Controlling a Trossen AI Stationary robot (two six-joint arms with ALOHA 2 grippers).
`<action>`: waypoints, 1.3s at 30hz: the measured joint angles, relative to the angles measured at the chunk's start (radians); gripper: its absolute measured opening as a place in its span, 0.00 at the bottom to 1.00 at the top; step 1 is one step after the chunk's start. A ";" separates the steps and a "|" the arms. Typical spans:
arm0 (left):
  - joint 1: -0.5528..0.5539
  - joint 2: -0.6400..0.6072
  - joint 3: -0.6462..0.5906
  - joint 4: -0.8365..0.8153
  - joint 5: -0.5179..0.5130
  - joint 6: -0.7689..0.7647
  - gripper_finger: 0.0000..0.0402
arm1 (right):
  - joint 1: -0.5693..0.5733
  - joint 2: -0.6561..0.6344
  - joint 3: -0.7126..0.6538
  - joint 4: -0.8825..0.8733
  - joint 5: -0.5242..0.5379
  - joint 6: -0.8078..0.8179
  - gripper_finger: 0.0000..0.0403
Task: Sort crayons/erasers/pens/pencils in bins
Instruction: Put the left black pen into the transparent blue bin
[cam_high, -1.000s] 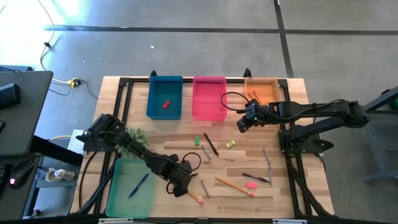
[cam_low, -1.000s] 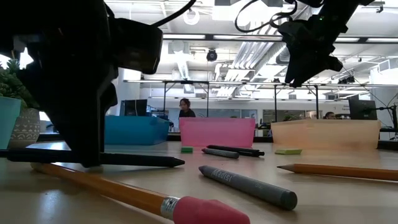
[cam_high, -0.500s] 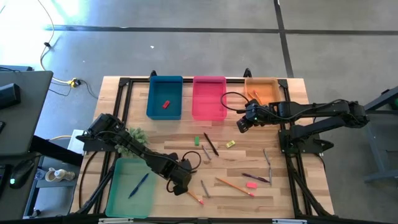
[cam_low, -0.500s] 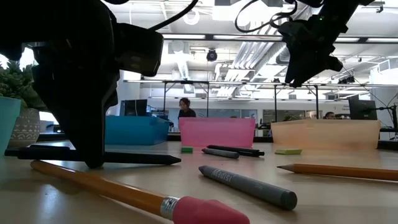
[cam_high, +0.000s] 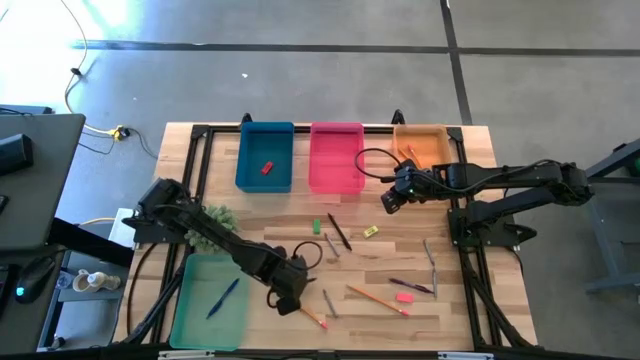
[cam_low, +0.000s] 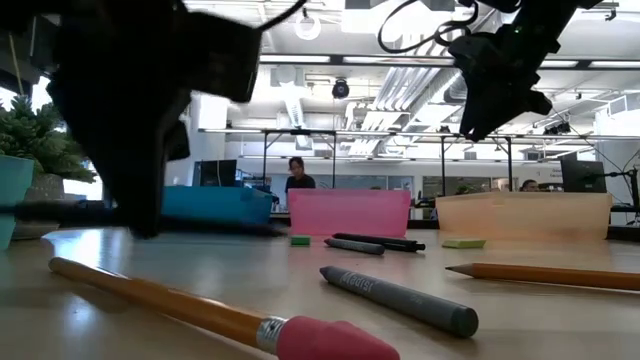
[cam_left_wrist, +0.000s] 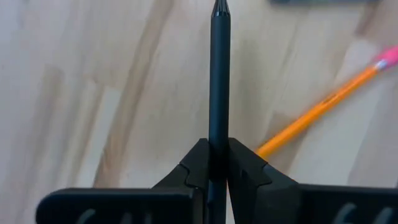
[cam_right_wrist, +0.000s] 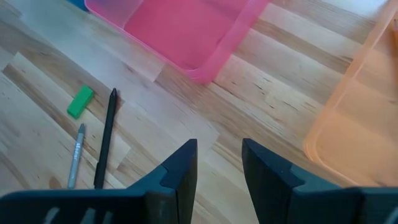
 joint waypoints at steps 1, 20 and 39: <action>0.003 -0.009 0.001 0.000 -0.003 0.000 0.05 | 0.000 0.000 0.000 -0.003 0.000 0.000 0.29; -0.041 -0.286 0.002 -0.222 -0.096 -0.128 0.05 | 0.000 0.000 0.000 -0.018 -0.003 -0.011 0.29; -0.382 -0.456 -0.104 -0.588 -0.216 -0.830 0.05 | 0.000 0.000 0.000 -0.020 -0.004 0.017 0.29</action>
